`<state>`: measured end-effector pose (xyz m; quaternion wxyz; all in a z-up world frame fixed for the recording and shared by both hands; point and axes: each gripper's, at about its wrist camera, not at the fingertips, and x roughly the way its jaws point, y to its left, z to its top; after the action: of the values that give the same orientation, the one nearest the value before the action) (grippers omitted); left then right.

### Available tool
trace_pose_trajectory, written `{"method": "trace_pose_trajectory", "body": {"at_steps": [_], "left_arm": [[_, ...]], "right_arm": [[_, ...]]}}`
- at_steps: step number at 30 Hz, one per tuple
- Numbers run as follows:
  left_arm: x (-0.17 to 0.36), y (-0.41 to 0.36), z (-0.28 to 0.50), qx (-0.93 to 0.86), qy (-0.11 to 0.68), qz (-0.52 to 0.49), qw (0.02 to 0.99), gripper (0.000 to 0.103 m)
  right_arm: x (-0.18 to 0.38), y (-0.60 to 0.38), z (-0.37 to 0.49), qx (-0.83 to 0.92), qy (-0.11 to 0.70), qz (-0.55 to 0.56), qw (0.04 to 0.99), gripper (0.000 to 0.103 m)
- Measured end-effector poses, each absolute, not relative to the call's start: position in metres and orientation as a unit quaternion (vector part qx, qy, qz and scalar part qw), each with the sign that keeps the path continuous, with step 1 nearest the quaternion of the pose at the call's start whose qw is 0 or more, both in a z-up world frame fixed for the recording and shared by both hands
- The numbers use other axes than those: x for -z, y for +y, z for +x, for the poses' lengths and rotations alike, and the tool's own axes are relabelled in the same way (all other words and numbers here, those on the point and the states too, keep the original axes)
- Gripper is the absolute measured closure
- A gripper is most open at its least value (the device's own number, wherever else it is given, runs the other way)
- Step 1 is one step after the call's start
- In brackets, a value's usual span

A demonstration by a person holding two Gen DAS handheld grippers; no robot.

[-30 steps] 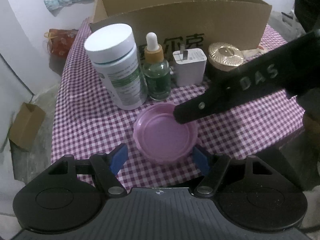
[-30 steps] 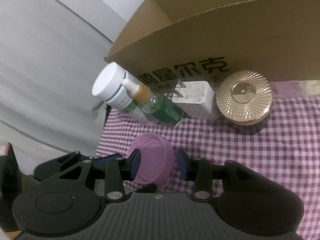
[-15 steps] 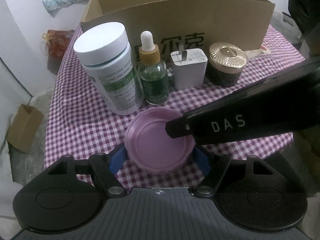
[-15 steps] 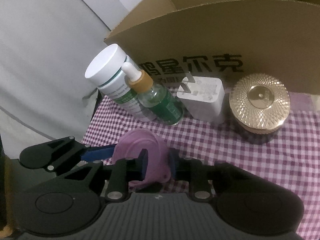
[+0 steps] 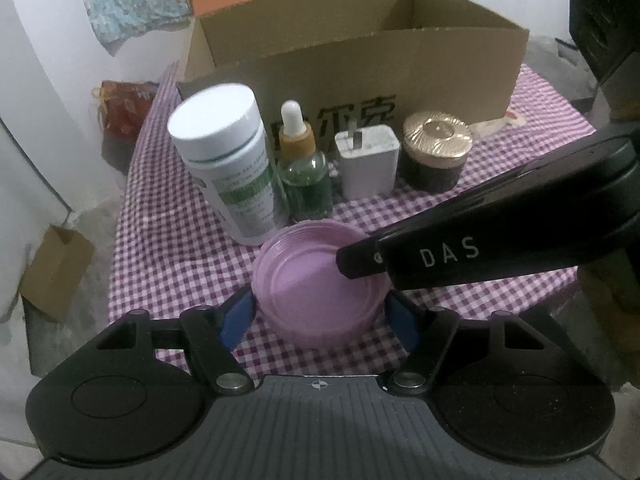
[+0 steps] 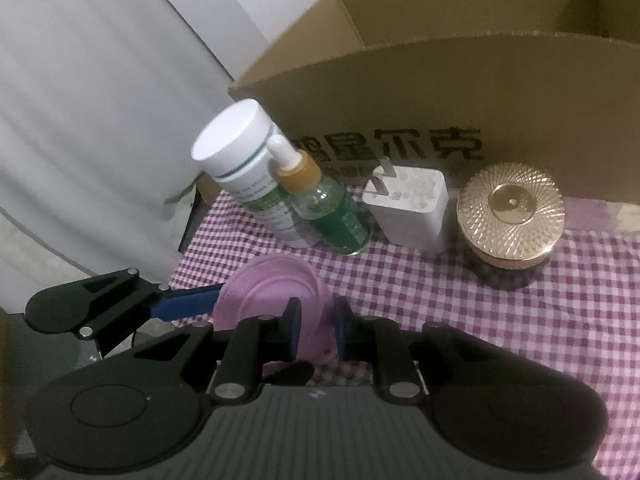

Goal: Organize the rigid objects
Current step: 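Carry the pink lid into the cardboard box and open the right gripper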

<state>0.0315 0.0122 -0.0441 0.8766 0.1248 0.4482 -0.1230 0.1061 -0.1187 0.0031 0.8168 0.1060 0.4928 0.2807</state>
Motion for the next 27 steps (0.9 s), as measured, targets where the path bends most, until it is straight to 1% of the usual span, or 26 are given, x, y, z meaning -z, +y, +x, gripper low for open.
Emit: {"method": "trace_pose_trajectory", "body": {"at_steps": [7, 17, 23, 27], "left_arm": [[0.021, 0.012, 0.017, 0.115, 0.422, 0.131, 0.89, 0.032], [-0.027, 0.002, 0.002, 0.115, 0.356, 0.156, 0.914, 0.032], [-0.057, -0.012, 0.014, 0.123, 0.311, 0.176, 0.926, 0.032], [-0.072, -0.022, 0.03, 0.128, 0.296, 0.183, 0.929, 0.032]], "right_arm": [[-0.027, -0.119, 0.089, -0.293, 0.464, 0.096, 0.83, 0.084], [-0.081, -0.128, 0.067, -0.307, 0.395, 0.083, 0.862, 0.084], [-0.118, -0.141, 0.072, -0.308, 0.348, 0.076, 0.882, 0.083], [-0.139, -0.153, 0.087, -0.309, 0.33, 0.074, 0.889, 0.083]]}}
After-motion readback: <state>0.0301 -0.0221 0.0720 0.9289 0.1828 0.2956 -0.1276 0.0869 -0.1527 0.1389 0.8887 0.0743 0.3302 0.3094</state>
